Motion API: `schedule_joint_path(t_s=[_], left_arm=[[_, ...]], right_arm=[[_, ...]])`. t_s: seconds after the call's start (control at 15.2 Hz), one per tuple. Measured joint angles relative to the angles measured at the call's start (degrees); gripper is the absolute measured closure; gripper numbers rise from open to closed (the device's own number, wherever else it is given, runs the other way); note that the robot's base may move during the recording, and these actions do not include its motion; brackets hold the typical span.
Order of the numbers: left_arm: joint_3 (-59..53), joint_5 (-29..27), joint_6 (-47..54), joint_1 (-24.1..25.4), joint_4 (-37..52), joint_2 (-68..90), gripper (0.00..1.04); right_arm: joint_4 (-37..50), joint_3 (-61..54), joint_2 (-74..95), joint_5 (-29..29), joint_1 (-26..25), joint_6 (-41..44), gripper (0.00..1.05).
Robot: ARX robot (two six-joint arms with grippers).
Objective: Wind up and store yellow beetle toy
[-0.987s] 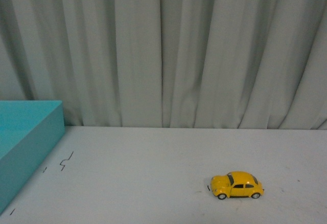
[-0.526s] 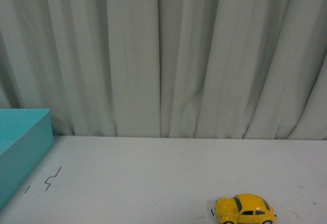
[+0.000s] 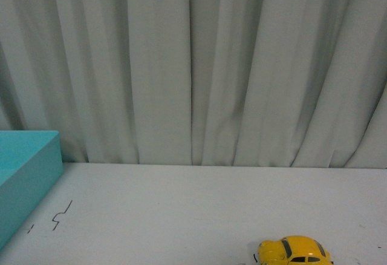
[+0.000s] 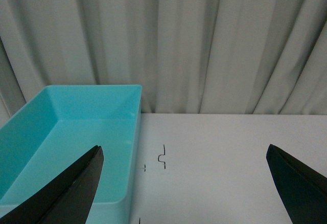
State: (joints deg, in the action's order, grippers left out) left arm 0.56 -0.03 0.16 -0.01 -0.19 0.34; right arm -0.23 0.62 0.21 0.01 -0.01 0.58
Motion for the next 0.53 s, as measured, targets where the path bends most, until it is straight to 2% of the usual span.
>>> schedule_joint_path(t_s=[0.33,0.39,0.46,0.53], left_arm=[[0.0,0.0,0.0,0.0,0.0,0.0,0.07],[0.0,0.02,0.0,0.0,0.0,0.0,0.07],[0.0,0.0,0.0,0.0,-0.02,0.0,0.07],[0.0,0.0,0.0,0.0,-0.02,0.0,0.07]], right_arm=[[0.0,0.0,0.0,0.0,0.0,0.0,0.07],[4.02,-0.17,-0.17,3.8,0.9,-0.81,0.07],[12.07,-0.28,0.44,6.47,-0.33,-1.46,0.07],[17.81,-0.22,2.97,4.68,-4.92,-2.78,0.07]])
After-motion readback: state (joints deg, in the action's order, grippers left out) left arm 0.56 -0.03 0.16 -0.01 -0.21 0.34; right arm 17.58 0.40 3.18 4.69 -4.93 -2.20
